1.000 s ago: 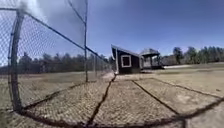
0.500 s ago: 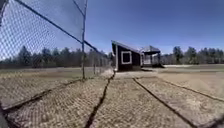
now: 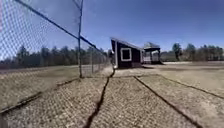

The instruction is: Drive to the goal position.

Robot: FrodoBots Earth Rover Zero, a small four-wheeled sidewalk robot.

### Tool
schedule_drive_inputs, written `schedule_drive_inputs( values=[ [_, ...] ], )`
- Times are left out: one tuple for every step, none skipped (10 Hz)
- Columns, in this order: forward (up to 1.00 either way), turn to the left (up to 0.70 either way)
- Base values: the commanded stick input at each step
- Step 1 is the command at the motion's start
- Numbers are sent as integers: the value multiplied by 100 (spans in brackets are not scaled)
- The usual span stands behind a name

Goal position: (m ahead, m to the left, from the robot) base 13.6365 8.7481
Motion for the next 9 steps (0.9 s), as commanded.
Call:
schedule_drive_inputs(
  values=[
    [70,3],
    [70,3],
    [70,3],
    [70,3],
    [70,15],
    [70,32],
    [70,3],
    [70,3],
    [70,3]
  ],
)
